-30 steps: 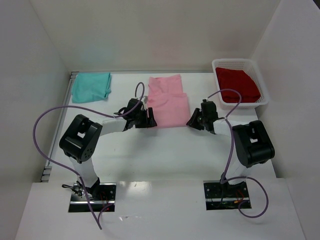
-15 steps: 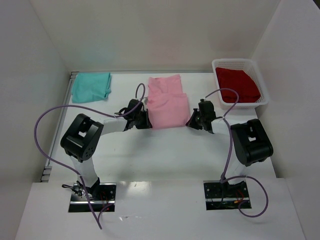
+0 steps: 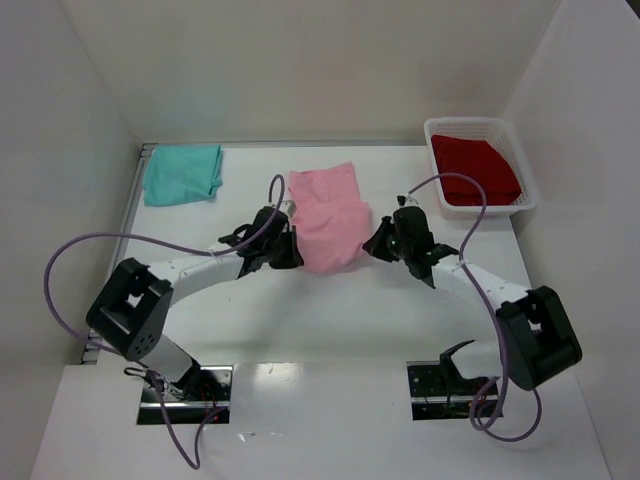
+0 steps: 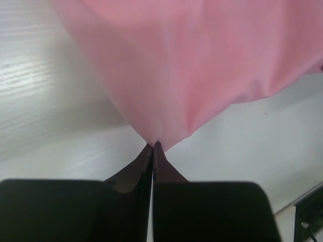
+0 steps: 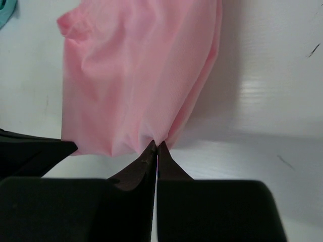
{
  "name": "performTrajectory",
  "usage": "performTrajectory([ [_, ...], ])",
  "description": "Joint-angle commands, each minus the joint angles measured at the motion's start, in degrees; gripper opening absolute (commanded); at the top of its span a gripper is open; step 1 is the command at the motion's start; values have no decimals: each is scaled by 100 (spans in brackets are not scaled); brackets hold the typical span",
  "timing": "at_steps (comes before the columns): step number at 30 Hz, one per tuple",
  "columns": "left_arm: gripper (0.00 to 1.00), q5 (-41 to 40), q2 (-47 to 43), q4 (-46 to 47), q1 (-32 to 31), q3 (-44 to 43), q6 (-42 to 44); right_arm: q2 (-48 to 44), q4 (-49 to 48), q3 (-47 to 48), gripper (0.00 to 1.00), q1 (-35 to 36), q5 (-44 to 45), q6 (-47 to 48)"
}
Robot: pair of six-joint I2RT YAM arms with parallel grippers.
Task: Fold and stack the t-shirts
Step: Grab one side of the 2/3 rectangular tshirt with both arms, then fold the long partially folded tshirt into a neat square
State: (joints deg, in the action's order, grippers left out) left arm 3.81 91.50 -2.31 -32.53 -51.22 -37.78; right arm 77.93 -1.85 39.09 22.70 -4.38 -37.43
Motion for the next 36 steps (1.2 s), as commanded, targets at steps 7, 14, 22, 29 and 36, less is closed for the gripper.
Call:
performTrajectory([
  [7,0,-889,-1906,-1420,-587,139,-686,-1569,913,-244,0,455,447,-546],
  [14,0,-1813,-2498,-1932,-456,-458,-477,-1466,1178,738,0,455,816,-353],
  [22,0,-1419,-1444,-1440,351,-1047,-221,377,581,1917,0,227,588,-177],
  [29,0,-400,-162,-1070,1239,-2144,95,1723,527,3322,0,-89,386,8],
  [36,0,242,1149,-956,1618,-3051,262,2769,527,4036,2,-204,201,131],
])
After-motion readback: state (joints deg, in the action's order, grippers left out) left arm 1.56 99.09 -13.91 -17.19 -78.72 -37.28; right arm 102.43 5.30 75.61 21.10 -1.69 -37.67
